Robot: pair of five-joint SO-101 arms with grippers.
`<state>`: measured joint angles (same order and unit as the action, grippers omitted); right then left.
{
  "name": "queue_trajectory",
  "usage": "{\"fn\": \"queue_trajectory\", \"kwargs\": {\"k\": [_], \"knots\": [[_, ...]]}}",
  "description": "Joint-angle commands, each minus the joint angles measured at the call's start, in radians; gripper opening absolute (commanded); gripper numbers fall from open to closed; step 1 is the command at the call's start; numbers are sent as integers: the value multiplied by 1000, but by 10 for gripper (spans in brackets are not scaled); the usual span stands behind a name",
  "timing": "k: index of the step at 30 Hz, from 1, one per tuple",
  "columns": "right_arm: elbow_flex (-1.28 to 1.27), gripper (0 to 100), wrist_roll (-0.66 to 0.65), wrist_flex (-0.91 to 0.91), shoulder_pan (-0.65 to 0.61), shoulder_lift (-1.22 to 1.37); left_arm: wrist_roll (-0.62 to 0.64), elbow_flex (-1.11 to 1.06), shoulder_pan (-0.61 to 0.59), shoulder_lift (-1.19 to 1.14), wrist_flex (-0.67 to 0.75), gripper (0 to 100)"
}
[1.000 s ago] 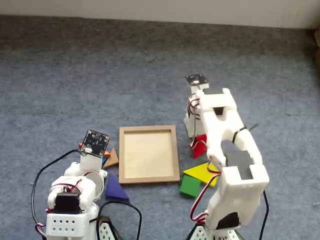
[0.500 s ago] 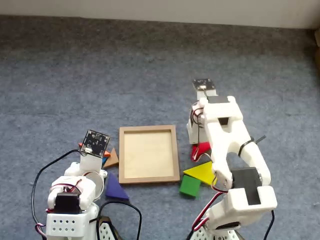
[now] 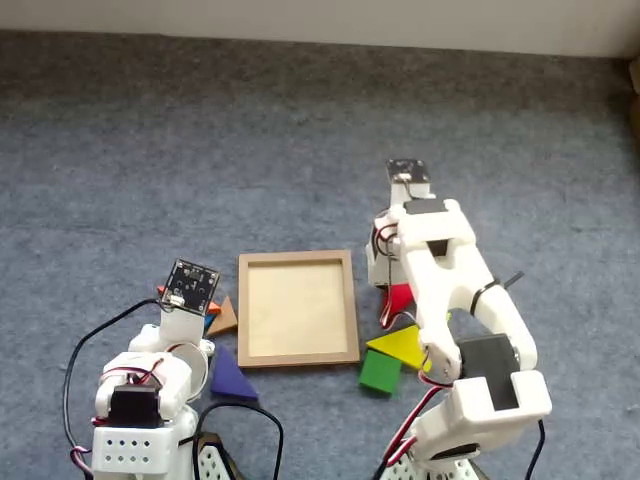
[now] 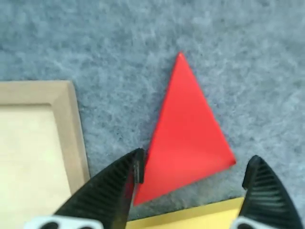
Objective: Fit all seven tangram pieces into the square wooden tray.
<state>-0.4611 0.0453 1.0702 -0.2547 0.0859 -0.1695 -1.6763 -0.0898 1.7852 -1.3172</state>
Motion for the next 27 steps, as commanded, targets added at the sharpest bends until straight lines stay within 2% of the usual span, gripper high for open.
{"fn": "queue_trajectory", "kwargs": {"k": [1,7,15,27], "knots": [[13,321,11,-5,-15,19,-8,-21,-8,31,-5,7],[12,321,68,-4,-18,54,-8,-21,-8,31,-5,7],[15,272,66,-8,-15,56,-8,-21,-8,31,-5,7],[18,275,66,-4,4,51,-8,-21,-8,31,-5,7]]}}
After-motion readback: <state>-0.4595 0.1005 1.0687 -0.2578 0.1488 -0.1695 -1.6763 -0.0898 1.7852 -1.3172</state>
